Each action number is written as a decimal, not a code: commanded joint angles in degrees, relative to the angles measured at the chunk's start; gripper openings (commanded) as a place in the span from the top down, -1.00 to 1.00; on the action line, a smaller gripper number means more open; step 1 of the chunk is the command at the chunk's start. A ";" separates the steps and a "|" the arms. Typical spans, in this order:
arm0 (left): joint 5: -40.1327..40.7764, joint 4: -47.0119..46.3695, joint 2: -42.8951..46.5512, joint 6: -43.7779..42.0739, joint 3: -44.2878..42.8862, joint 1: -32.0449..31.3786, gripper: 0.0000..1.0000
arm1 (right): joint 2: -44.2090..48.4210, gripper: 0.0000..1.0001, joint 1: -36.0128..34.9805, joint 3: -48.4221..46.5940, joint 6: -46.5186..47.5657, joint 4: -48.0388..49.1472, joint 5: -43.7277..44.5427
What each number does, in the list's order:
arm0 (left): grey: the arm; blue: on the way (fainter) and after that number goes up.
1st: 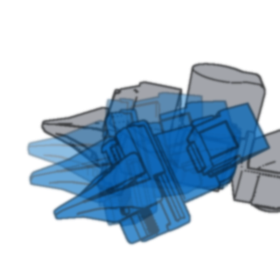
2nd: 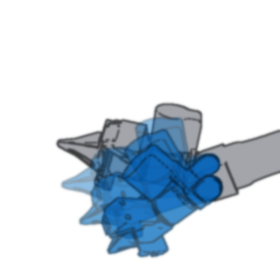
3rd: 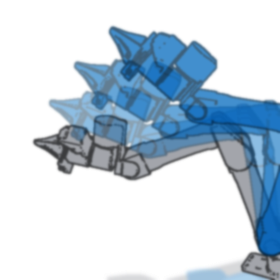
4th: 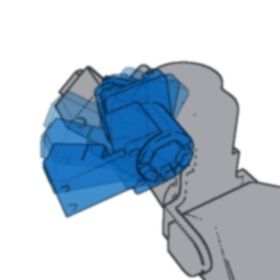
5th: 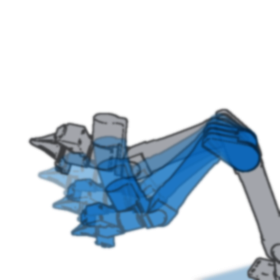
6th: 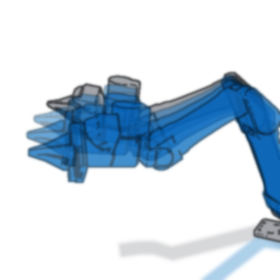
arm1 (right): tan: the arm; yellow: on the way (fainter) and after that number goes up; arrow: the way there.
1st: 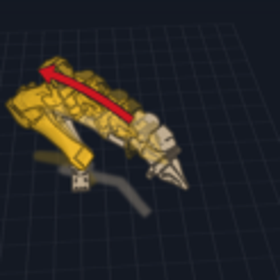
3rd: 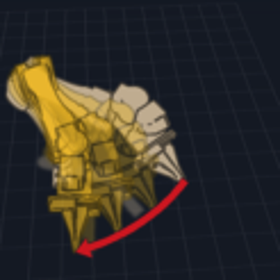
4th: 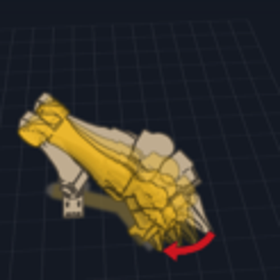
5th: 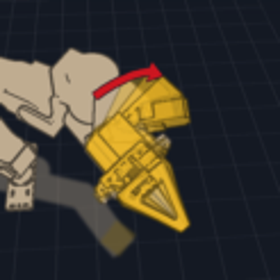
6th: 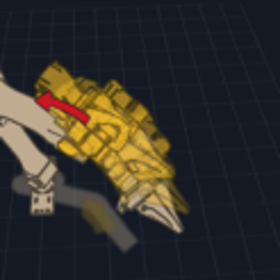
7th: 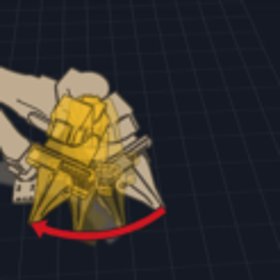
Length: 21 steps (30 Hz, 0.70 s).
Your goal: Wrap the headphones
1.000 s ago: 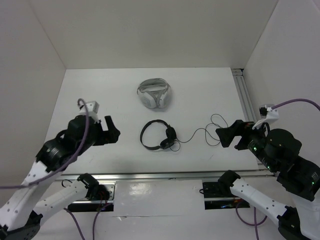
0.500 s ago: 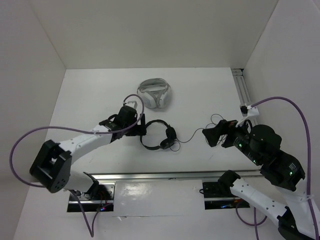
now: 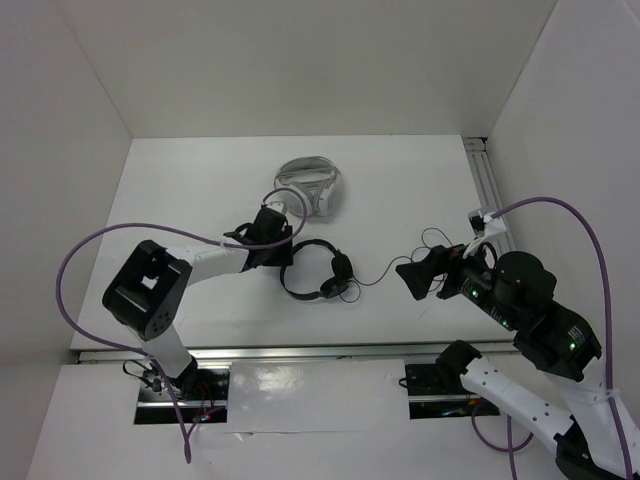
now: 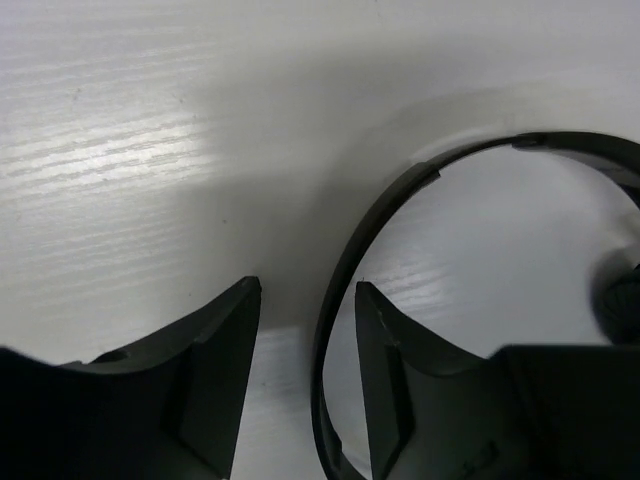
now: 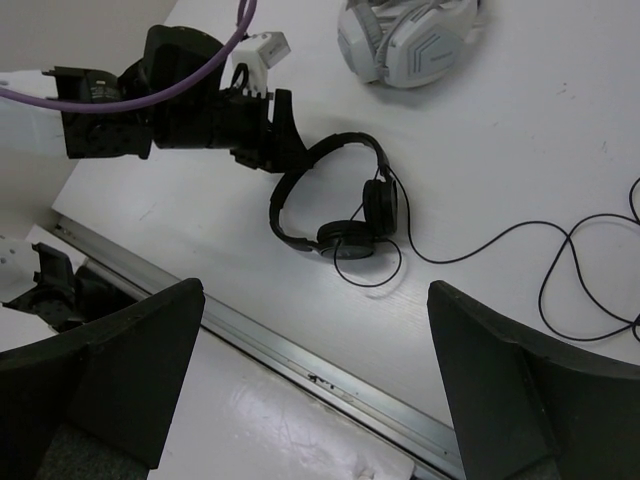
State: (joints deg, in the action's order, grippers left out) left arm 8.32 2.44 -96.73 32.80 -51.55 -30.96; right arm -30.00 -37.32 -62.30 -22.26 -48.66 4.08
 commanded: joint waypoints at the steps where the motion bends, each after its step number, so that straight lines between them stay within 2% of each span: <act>1: -0.05 -1.21 -1.45 -1.42 -1.18 0.11 -0.07 | 0.47 -1.00 0.32 0.34 1.43 3.75 -0.82; 5: 0.99 0.02 -0.31 -1.42 -0.66 -1.82 -0.06 | 0.47 -1.00 0.32 0.34 1.43 3.75 -0.21; 10: 2.14 2.65 0.58 -1.42 -0.04 -2.34 -0.24 | 0.47 -1.00 0.32 0.34 1.43 4.37 -0.21; 14: 5.12 3.80 0.58 -1.42 -0.04 -3.75 -0.68 | 0.99 -1.00 0.32 0.87 1.43 4.37 -0.21; 15: 5.13 4.76 0.58 -1.42 -0.04 -3.76 -0.94 | 0.99 -1.00 0.32 0.87 1.43 4.37 -0.21; 16: 5.91 4.77 0.58 -1.42 -0.04 -3.76 -1.00 | 0.99 -1.00 0.32 0.87 1.43 4.37 -0.21; 21: 7.15 4.77 -0.03 -1.42 -0.04 -4.28 -1.00 | 1.52 -1.00 0.32 0.34 1.43 3.76 -0.21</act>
State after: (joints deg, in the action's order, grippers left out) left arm 14.13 4.23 -96.60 31.48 -51.77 -35.16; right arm -29.41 -37.32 -61.69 -21.56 -47.42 4.03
